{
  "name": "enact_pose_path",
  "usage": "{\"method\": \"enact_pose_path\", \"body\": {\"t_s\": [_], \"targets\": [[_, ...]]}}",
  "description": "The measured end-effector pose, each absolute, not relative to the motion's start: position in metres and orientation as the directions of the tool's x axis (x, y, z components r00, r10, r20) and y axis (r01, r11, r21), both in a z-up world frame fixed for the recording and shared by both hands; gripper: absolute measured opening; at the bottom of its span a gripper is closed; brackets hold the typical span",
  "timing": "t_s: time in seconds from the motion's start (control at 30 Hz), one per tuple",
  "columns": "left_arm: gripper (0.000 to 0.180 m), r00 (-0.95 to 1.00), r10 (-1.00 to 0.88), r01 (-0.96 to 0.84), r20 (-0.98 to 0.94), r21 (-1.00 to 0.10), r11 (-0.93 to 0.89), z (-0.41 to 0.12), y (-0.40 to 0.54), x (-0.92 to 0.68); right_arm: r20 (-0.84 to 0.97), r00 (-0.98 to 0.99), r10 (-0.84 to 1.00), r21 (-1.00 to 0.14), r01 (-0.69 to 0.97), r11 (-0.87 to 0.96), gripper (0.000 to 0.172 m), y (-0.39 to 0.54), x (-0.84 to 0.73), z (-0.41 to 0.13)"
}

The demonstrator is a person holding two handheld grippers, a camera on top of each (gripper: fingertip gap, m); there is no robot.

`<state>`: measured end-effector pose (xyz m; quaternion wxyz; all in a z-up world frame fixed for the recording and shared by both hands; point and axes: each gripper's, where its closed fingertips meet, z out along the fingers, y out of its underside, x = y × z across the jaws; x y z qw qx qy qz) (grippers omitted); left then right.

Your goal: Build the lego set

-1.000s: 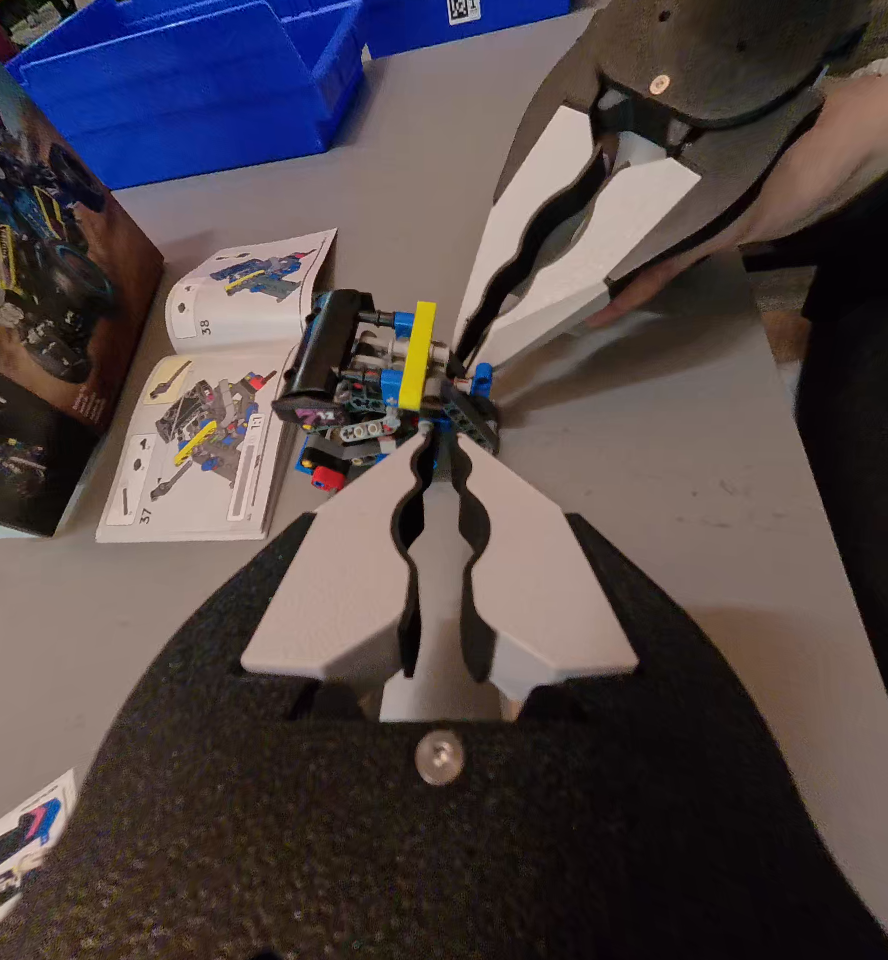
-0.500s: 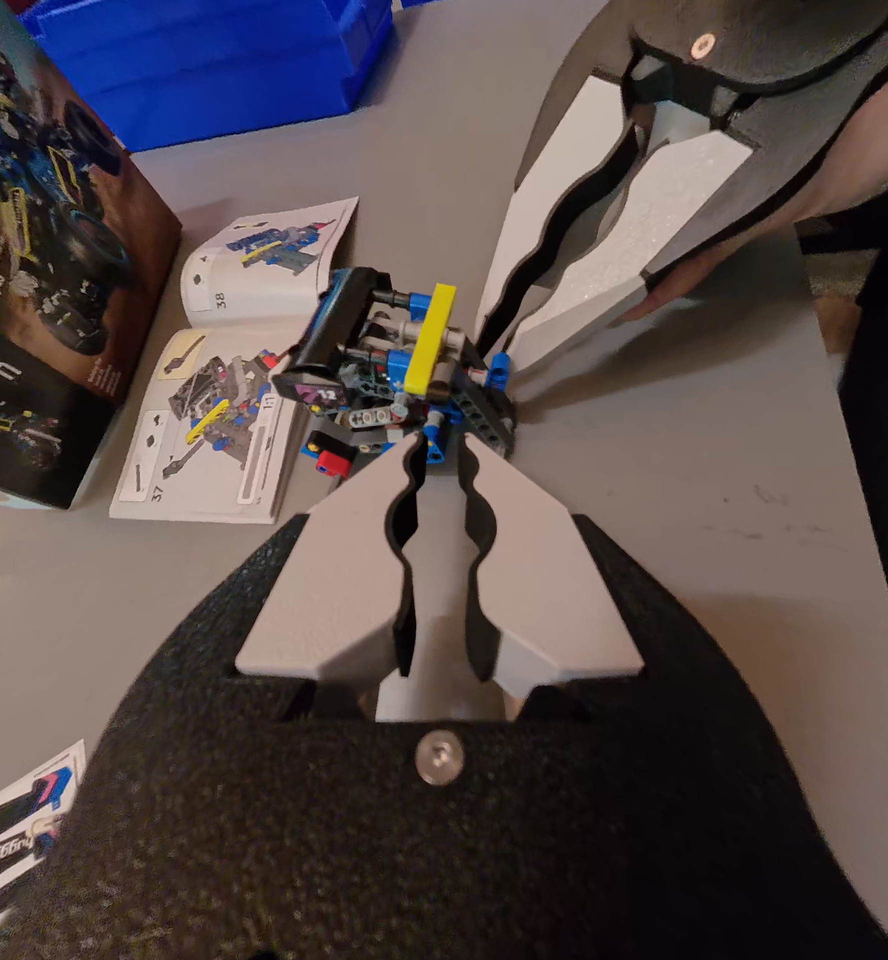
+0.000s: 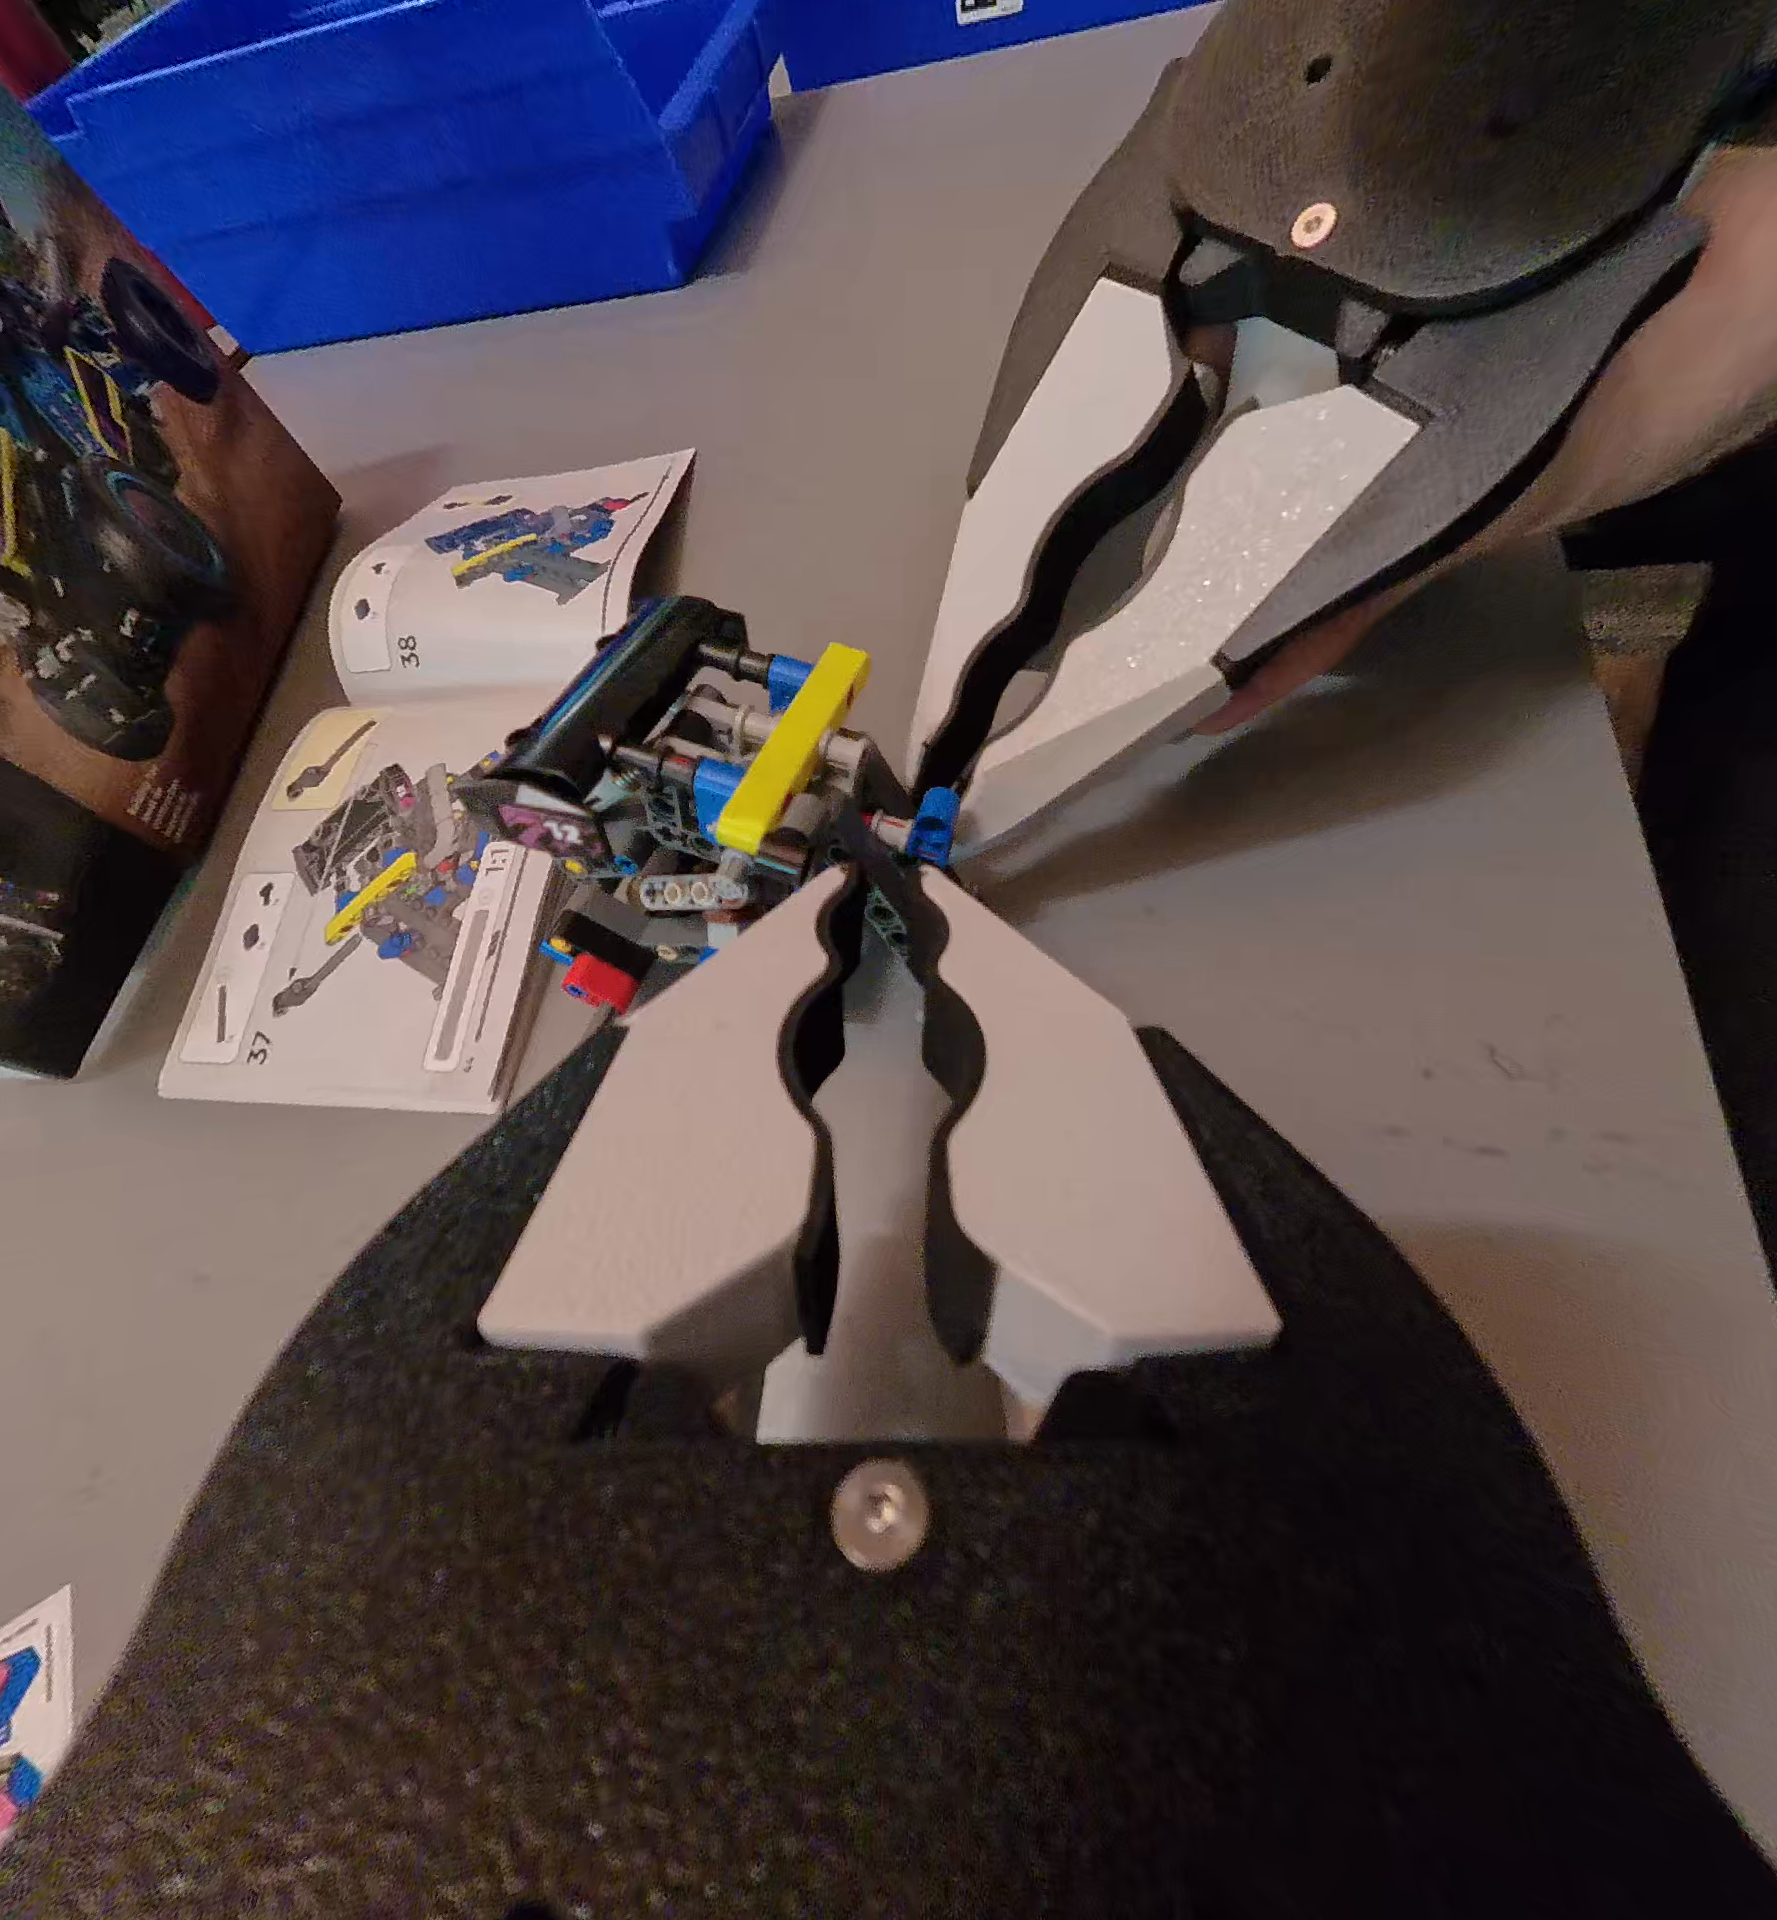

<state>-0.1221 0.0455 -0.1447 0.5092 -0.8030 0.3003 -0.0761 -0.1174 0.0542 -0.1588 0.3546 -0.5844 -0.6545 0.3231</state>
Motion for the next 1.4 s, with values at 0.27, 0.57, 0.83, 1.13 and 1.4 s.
{"method": "enact_pose_path", "body": {"t_s": [0.27,0.57,0.83,1.13,1.4], "targets": [[0.008,0.850,-0.500,-0.378,-0.167,-0.854,-0.357,-0.135,0.040,-0.143,0.081,-0.055,0.995,-0.846,0.524,0.097,0.008,0.056,-0.117,-0.156],[0.003,0.852,-0.486,-0.392,-0.196,-0.854,-0.342,-0.133,0.044,-0.136,0.107,-0.048,0.993,-0.851,0.512,0.117,0.009,0.056,-0.122,-0.154],[0.007,0.875,-0.434,-0.393,-0.216,-0.841,-0.373,-0.131,0.044,-0.152,0.114,-0.050,0.992,-0.850,0.512,0.123,0.011,0.056,-0.124,-0.154],[0.016,0.850,-0.371,-0.501,-0.374,-0.792,-0.349,-0.126,0.048,-0.158,0.125,-0.044,0.991,-0.841,0.526,0.130,0.011,0.057,-0.125,-0.157],[0.019,0.910,-0.245,-0.411,-0.336,-0.812,-0.414,-0.129,0.052,-0.160,0.156,-0.064,0.986,-0.834,0.527,0.166,0.017,0.052,-0.125,-0.158]]}}
